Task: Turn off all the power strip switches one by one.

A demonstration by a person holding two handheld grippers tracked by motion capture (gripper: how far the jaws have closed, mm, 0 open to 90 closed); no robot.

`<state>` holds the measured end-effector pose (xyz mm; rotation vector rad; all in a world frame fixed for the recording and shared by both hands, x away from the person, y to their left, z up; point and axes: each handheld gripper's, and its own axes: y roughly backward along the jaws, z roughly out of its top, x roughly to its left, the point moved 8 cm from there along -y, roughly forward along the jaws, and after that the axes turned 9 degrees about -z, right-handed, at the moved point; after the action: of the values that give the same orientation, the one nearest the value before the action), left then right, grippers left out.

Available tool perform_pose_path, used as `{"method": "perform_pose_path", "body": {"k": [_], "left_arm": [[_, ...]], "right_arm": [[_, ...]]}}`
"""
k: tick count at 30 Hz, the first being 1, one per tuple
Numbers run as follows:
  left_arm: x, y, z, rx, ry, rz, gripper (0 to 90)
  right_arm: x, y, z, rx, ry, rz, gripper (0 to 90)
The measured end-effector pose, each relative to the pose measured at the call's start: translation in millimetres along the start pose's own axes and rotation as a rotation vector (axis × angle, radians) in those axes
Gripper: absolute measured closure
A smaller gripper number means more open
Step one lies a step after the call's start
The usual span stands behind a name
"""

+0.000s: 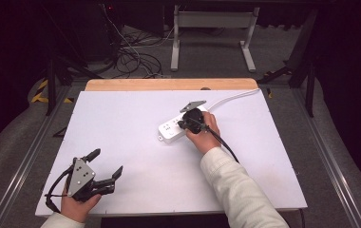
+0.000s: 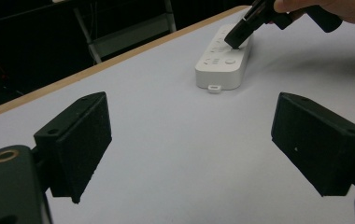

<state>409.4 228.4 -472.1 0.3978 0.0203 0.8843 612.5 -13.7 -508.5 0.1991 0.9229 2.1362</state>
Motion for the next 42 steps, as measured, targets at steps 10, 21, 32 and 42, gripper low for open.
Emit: {"method": "perform_pose_path", "body": {"k": [10,21,32,42], "left_arm": [[-1.2,-0.3,0.2,-0.001,0.003,-0.002,13.0],[-0.8,-0.4,0.2,0.004,-0.007,0.001,13.0],[-1.7,-0.4,0.6,-0.001,0.004,-0.002,13.0],[-1.0,-0.8,0.3,-0.002,0.009,-0.005,13.0]], "right_arm": [[0.7,-1.2,-4.3,-0.020,-0.017,-0.013,90.0],[1.8,-1.1,-4.5,-0.023,-0.008,-0.025,90.0],[1.9,-2.3,-5.4,-0.018,-0.033,-0.032,90.0],[-5.5,27.1,24.7,-0.120,-0.043,-0.042,90.0]]}}
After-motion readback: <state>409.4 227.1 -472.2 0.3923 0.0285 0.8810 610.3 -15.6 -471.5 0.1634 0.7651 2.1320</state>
